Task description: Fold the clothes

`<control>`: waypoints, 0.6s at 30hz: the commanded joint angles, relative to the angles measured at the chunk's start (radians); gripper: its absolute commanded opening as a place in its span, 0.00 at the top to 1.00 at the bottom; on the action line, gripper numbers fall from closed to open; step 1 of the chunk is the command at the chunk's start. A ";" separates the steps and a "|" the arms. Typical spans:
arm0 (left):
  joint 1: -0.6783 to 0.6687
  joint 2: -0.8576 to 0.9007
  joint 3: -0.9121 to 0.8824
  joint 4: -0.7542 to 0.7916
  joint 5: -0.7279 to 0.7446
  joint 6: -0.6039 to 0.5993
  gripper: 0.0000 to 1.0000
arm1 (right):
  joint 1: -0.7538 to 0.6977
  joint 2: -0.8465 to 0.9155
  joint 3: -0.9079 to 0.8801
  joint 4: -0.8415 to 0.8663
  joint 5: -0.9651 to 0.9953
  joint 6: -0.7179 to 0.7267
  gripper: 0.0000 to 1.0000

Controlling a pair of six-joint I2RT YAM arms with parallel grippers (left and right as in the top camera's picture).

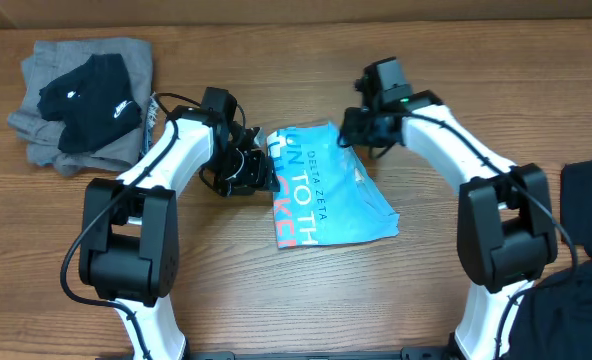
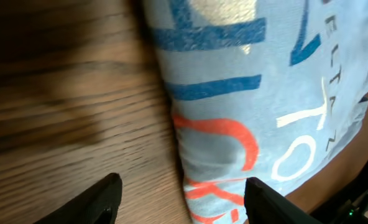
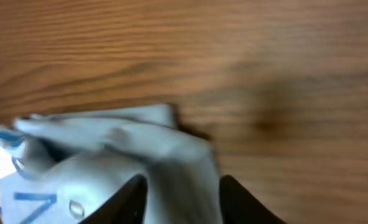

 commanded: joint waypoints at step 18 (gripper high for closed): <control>-0.014 -0.019 -0.008 0.174 0.032 -0.095 0.07 | 0.097 -0.044 -0.116 -0.330 -0.143 -0.062 0.48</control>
